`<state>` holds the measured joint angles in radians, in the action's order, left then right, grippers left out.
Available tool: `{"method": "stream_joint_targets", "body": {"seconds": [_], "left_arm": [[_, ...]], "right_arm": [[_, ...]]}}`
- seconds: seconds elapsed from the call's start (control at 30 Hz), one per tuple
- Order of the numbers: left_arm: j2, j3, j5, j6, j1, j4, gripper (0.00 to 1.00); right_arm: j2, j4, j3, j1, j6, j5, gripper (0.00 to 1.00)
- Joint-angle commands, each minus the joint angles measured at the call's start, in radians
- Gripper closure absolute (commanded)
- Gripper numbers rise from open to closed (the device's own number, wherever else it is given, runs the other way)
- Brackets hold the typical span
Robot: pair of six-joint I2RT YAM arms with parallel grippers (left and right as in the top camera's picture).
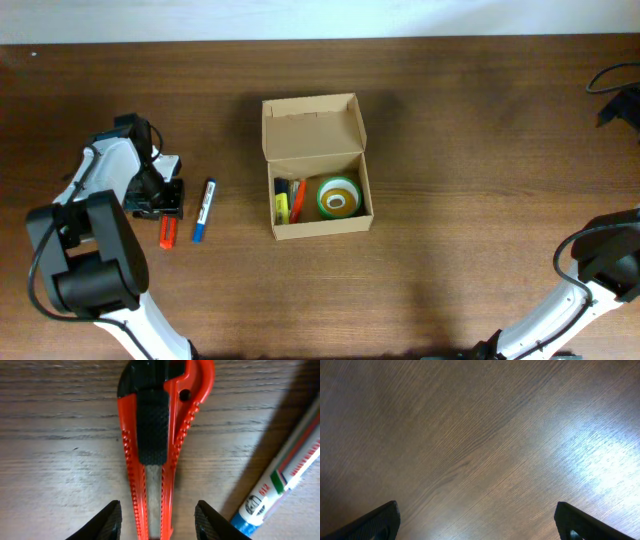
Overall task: Pack container
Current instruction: 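Lower the left gripper onto the orange box cutter and grasp it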
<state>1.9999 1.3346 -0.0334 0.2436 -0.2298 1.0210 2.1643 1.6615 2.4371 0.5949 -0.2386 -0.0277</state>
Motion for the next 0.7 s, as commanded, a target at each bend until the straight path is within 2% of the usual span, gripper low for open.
{"method": "stream_joint_targets", "body": {"seconds": [0.0,0.23,0.3,0.33,0.4,0.43,0.67], "left_arm": [[0.029,-0.008,-0.001,0.016,0.003,-0.008,0.54],[0.064,-0.008,-0.012,0.016,0.003,-0.016,0.55],[0.066,-0.008,-0.016,0.016,0.003,-0.017,0.63],[0.066,-0.008,-0.016,0.016,0.003,-0.018,0.7],[0.066,-0.008,-0.016,0.011,0.003,-0.019,0.91],[0.066,-0.008,-0.016,0.007,0.003,-0.019,0.96],[0.066,0.055,-0.016,-0.101,0.003,0.02,0.98]], "right_arm": [[-0.028,0.0,-0.003,0.001,-0.001,0.005,0.01],[-0.028,0.0,-0.003,0.001,-0.002,0.005,0.01],[-0.028,0.0,-0.003,0.001,-0.001,0.005,0.01],[-0.028,0.0,-0.003,0.001,-0.001,0.005,0.01],[-0.028,0.0,-0.003,0.001,-0.001,0.005,0.01],[-0.028,0.0,-0.003,0.001,-0.001,0.005,0.01],[-0.028,0.0,-0.003,0.001,-0.001,0.005,0.01]]}}
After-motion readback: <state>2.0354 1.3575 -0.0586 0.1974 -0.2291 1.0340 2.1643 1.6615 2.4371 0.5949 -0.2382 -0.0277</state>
